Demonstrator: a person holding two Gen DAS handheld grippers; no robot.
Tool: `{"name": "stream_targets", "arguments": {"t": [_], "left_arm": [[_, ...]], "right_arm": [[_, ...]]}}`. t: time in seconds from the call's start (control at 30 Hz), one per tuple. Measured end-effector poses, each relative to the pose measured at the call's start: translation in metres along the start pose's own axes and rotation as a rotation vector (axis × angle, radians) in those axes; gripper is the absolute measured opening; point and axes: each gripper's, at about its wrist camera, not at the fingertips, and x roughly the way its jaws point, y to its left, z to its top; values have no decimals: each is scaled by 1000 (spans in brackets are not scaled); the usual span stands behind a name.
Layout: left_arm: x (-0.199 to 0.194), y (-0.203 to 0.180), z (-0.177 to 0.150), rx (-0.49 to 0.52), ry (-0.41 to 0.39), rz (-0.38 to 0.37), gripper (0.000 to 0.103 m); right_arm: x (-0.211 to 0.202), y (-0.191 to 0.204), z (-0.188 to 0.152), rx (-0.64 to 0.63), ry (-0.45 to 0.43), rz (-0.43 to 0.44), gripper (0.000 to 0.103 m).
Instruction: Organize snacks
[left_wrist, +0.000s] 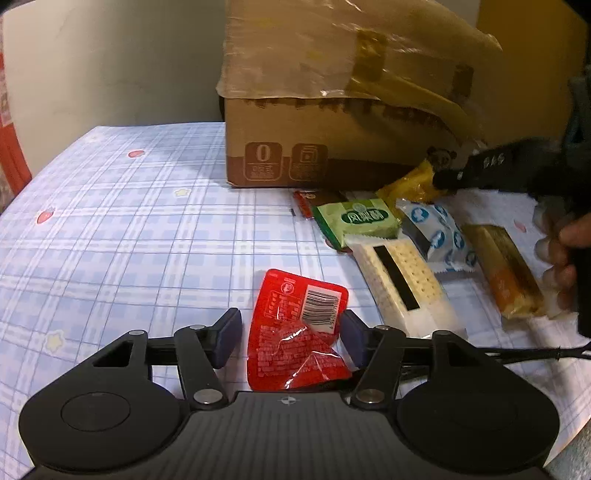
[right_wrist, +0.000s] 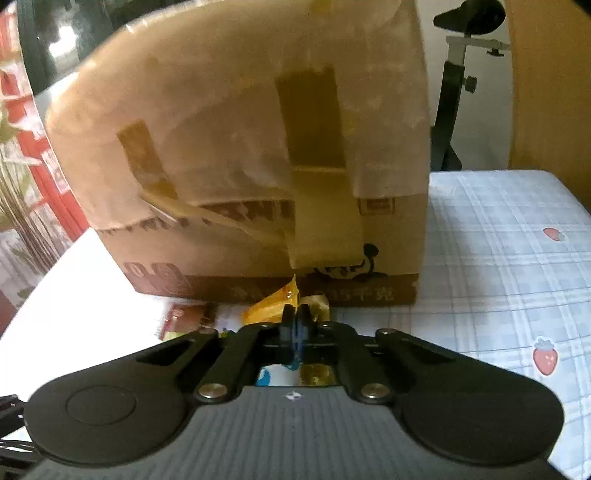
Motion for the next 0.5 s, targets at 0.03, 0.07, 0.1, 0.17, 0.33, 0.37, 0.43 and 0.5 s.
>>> {"name": "stream_targets", "arguments": {"t": [0.03,0.07,0.1,0.17,0.33,0.37,0.43,0.5], "left_arm": [[0,0,0,1,2,-3,62],[-1,0,0,1,4,-5,62],[-1,1,0,1,6,-7,62],[-2,1,0,8,12,-6,62],[-3,2,0,27,30,18,62],[-3,1,0,31,31,25,62],[-3,0,0,43,33,42,56],[-3,0,1,42,29,46,52]], "right_arm": [[-5,0,-1,7,-11,8,1],[-10,0,-2,13,-22,15,1],[-15,1,-2,20,-32,19,1],[-26,2,-4,33,-54,27,1],[-56,0,-9,81,-105,61,1],[-62,1,-9,82,-113,66,1],[-74,3,-11,66,-123,76,1],[-81,5,-14,48,-116,84,1]]}}
